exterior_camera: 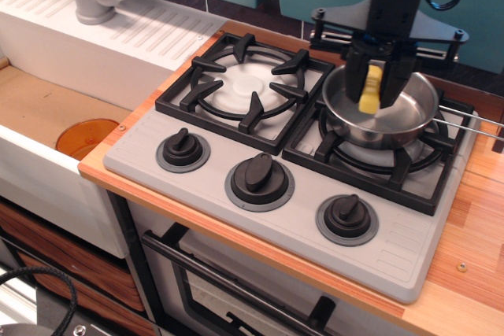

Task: Put fry in pot or pan an put pot or pan on stove

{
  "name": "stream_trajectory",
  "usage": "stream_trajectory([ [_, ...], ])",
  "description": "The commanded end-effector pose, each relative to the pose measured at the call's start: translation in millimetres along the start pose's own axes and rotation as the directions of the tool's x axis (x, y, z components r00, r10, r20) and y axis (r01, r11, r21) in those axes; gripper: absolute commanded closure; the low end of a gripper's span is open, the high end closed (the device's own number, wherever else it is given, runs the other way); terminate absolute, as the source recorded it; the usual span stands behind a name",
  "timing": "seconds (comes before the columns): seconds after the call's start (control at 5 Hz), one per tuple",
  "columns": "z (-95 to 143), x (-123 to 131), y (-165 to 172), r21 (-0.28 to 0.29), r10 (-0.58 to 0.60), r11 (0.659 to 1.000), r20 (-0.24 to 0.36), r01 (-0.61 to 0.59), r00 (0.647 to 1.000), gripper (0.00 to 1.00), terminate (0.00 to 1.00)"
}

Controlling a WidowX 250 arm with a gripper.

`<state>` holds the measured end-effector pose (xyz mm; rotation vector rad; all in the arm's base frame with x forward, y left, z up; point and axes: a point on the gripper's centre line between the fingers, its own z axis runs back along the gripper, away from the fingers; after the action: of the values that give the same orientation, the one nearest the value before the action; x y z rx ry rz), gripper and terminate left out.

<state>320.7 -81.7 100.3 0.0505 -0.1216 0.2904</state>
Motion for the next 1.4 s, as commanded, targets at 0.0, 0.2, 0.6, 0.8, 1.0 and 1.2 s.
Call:
stream_trajectory([
  [0.0, 8.4, 31.7, -13.2, -0.04, 0.011, 0.999, 0.047, -0.01, 0.999, 1.0, 0.0],
  [0.2, 0.4, 40.8, -16.8, -0.051, 0.004, 0.999, 0.063, -0.001, 0.998, 1.0, 0.0],
  [0.6, -7.2, 41.5, -17.0, -0.071, -0.016, 0.997, 0.077, 0.022, 0.997, 0.0, 0.0],
  [0.8, -1.2, 32.2, -15.8, -0.064, -0.012, 0.998, 0.062, 0.016, 0.998, 0.0, 0.0],
  [1.0, 9.9, 31.9, -8.1, -0.051, -0.02, 0.998, 0.041, 0.022, 0.999, 0.0, 0.0],
  [1.2, 18.9, 43.6, 12.0, -0.032, -0.085, 0.996, 0.026, 0.086, 0.996, 0.0, 0.0],
])
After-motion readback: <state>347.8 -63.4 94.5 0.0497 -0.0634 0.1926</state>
